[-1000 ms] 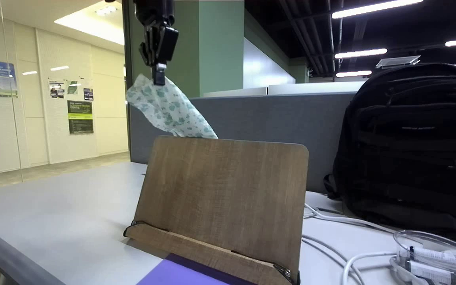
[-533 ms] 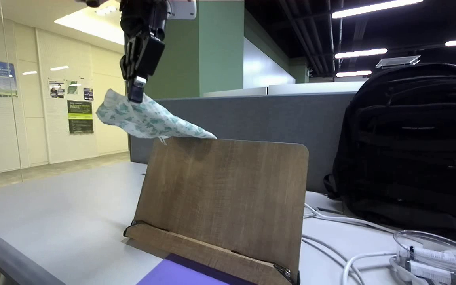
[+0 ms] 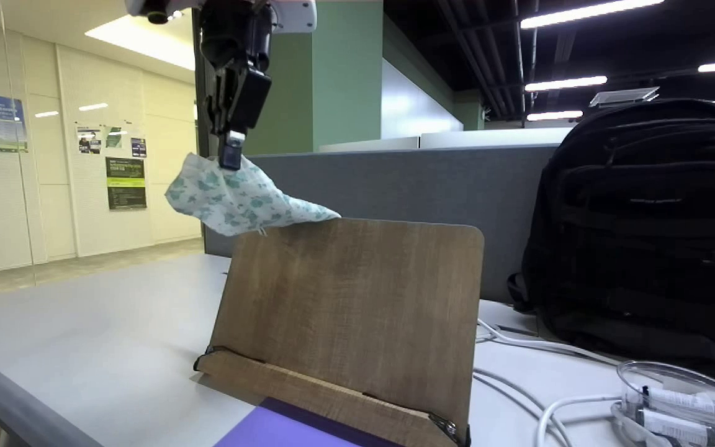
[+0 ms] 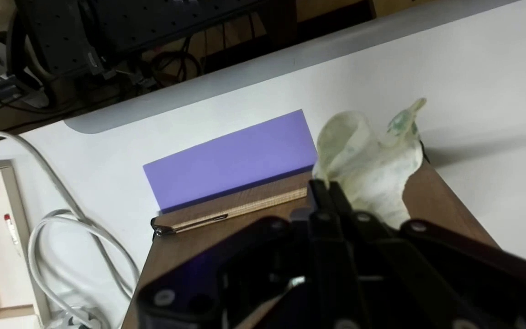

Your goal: Pick the cloth on the counter and put it on the board

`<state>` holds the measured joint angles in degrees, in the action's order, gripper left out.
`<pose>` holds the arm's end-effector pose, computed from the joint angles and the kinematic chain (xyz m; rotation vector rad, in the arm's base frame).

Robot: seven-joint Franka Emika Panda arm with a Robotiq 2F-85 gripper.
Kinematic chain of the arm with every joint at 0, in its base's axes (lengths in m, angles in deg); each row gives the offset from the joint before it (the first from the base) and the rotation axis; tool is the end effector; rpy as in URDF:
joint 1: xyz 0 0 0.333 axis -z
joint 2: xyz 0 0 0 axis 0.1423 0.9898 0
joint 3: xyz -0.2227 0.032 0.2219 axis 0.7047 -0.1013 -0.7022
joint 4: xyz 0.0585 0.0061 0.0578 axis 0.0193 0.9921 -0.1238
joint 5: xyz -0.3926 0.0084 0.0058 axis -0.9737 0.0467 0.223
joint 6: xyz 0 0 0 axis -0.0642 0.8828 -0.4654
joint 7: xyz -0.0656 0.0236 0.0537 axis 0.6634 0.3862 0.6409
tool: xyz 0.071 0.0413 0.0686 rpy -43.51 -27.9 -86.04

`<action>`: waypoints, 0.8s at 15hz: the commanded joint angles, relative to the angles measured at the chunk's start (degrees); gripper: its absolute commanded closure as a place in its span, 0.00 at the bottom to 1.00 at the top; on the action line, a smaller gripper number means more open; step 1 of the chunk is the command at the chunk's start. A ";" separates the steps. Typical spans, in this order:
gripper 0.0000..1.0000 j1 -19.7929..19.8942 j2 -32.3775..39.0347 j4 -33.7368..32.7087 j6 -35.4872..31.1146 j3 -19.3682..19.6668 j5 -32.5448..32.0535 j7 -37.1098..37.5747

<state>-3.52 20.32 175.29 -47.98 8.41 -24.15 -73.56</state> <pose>0.3874 -0.0242 0.4261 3.0174 -0.4857 -0.2341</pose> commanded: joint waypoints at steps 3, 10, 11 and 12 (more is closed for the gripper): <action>1.00 0.00 1.53 -0.51 -5.93 -0.13 1.66 1.88; 0.66 -0.21 4.28 -0.67 -8.43 0.23 2.94 1.29; 0.58 -0.31 4.37 -0.80 -8.37 0.22 3.14 1.19; 0.52 -0.42 4.33 -0.92 -8.36 0.15 3.29 1.23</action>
<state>-3.53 24.42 175.29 -56.52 8.36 -21.94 -73.08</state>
